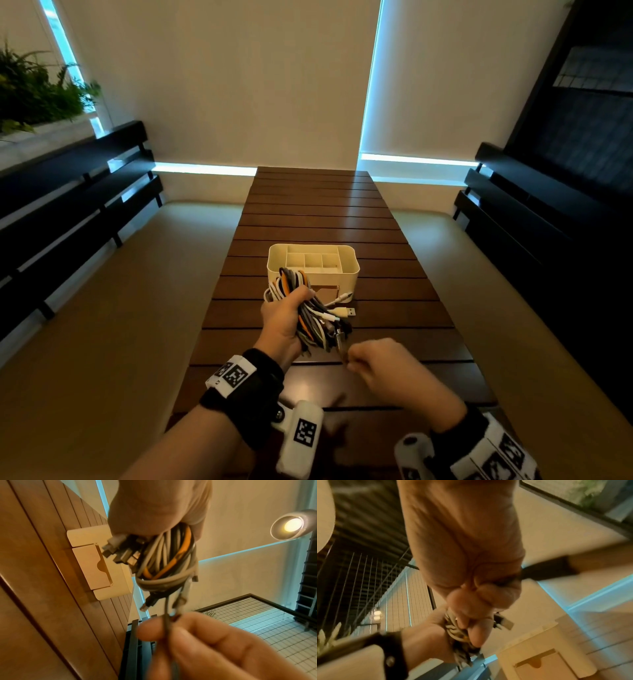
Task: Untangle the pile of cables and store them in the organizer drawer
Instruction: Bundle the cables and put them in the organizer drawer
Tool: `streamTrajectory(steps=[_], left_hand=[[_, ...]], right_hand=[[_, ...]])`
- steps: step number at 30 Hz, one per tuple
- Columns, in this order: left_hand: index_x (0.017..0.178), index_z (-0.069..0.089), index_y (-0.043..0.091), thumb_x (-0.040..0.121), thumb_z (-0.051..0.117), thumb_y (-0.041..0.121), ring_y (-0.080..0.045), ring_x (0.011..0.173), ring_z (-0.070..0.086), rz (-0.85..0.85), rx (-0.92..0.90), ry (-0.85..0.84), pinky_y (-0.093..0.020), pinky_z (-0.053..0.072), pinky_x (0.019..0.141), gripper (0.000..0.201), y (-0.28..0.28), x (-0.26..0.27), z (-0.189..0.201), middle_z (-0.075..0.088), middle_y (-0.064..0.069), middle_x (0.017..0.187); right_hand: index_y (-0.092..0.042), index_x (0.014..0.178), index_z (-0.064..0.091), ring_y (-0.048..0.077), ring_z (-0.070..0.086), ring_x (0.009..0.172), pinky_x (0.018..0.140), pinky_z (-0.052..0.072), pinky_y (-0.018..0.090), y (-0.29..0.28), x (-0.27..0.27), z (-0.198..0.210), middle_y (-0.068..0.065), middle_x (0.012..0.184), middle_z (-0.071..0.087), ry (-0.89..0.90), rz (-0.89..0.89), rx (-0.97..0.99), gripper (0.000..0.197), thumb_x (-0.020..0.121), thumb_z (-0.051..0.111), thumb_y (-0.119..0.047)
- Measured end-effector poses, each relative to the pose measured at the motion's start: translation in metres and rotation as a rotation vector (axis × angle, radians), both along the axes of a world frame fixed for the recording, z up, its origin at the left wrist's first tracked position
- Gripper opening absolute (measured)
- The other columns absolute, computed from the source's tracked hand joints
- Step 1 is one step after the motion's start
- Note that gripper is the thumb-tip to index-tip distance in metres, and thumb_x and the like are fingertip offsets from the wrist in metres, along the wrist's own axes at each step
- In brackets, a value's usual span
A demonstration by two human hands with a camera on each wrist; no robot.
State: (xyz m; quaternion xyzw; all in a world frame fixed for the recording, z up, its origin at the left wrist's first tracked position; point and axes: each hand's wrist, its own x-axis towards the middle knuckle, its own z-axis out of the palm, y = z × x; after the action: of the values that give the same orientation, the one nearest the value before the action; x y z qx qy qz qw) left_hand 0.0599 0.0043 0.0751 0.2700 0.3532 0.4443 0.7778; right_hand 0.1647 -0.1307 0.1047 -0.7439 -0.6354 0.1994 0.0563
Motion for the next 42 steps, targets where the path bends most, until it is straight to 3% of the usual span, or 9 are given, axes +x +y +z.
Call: streamTrajectory(steps=[5,8,13,17,20,26,31,36,42], left_hand=[[0.084,0.058,-0.003,0.08,0.055,-0.01,-0.022,0.053,0.063,-0.026,0.086,0.019,-0.03,0.055,0.049,0.008,-0.001,-0.007,-0.002,0.059,-0.016,0.07],[0.076,0.06,0.001,0.082,0.053,-0.01,-0.021,0.055,0.063,-0.104,0.175,0.042,-0.03,0.057,0.054,0.014,-0.003,-0.014,-0.003,0.062,-0.012,0.066],[0.068,0.066,0.004,0.08,0.055,-0.011,-0.021,0.057,0.063,-0.18,0.284,0.075,-0.031,0.056,0.057,0.023,-0.012,-0.015,-0.007,0.064,-0.01,0.061],[0.063,0.071,0.012,0.054,0.071,0.011,-0.02,0.061,0.064,-0.281,0.294,-0.004,-0.034,0.056,0.063,0.009,-0.015,-0.015,-0.008,0.064,-0.007,0.064],[0.077,0.064,0.005,0.051,0.072,0.016,-0.021,0.062,0.064,-0.347,0.265,-0.083,-0.033,0.055,0.06,0.03,-0.016,-0.016,-0.003,0.063,-0.011,0.069],[0.062,0.067,0.01,0.067,0.062,0.003,-0.016,0.059,0.065,-0.345,0.159,-0.224,-0.028,0.058,0.06,0.011,-0.024,-0.005,0.023,0.064,-0.005,0.064],[0.072,0.064,0.007,0.087,0.052,0.0,-0.021,0.058,0.067,-0.129,0.027,-0.181,-0.029,0.057,0.051,0.02,-0.014,0.011,0.017,0.066,-0.007,0.063],[0.098,0.059,-0.001,0.078,0.065,-0.005,-0.029,0.054,0.064,0.033,-0.037,-0.057,-0.037,0.055,0.047,0.021,-0.011,0.013,-0.004,0.06,-0.019,0.077],[0.114,0.061,-0.001,0.077,0.07,-0.001,-0.021,0.07,0.067,0.005,-0.013,-0.041,-0.032,0.058,0.061,0.038,-0.004,0.013,-0.018,0.066,-0.01,0.08]], right_hand=[[-0.028,0.109,0.064,-0.001,0.045,0.064,0.06,0.039,0.015,-0.005,0.018,0.017,-0.013,0.087,0.059,0.001,-0.291,0.185,0.022,0.094,0.048,-0.03],[-0.026,0.11,0.064,0.006,0.05,0.073,0.065,0.039,0.018,0.002,0.045,0.026,-0.005,0.1,0.063,-0.09,-0.509,0.387,0.022,0.094,0.049,-0.029],[-0.016,0.101,0.069,0.012,0.054,0.07,0.06,0.038,0.019,0.017,0.061,0.038,0.001,0.086,0.063,0.133,-0.539,0.973,0.017,0.091,0.055,-0.015],[-0.018,0.099,0.071,0.003,0.046,0.063,0.059,0.037,0.015,0.035,0.067,0.027,0.002,0.082,0.06,0.162,-0.54,1.136,0.016,0.087,0.061,-0.013],[-0.015,0.1,0.07,0.018,0.053,0.072,0.064,0.044,0.021,0.048,0.075,0.001,0.009,0.084,0.06,0.193,-0.607,1.048,0.016,0.087,0.061,-0.014],[0.0,0.117,0.059,0.018,0.054,0.103,0.082,0.046,0.021,0.042,0.027,-0.055,0.007,0.114,0.059,0.576,-0.406,0.36,0.029,0.09,0.052,0.002],[0.002,0.103,0.063,0.035,0.058,0.098,0.068,0.035,0.018,0.036,-0.033,-0.054,0.023,0.103,0.063,0.371,-0.103,0.156,0.022,0.095,0.044,-0.008],[-0.008,0.108,0.058,0.034,0.055,0.102,0.081,0.043,0.038,0.029,-0.041,-0.021,0.013,0.112,0.057,-0.11,0.062,0.136,0.023,0.095,0.044,-0.022],[-0.022,0.076,0.066,0.016,0.063,0.07,0.063,0.034,0.026,0.033,-0.042,0.012,-0.003,0.076,0.066,-0.368,0.064,0.432,0.008,0.075,0.072,-0.027]])
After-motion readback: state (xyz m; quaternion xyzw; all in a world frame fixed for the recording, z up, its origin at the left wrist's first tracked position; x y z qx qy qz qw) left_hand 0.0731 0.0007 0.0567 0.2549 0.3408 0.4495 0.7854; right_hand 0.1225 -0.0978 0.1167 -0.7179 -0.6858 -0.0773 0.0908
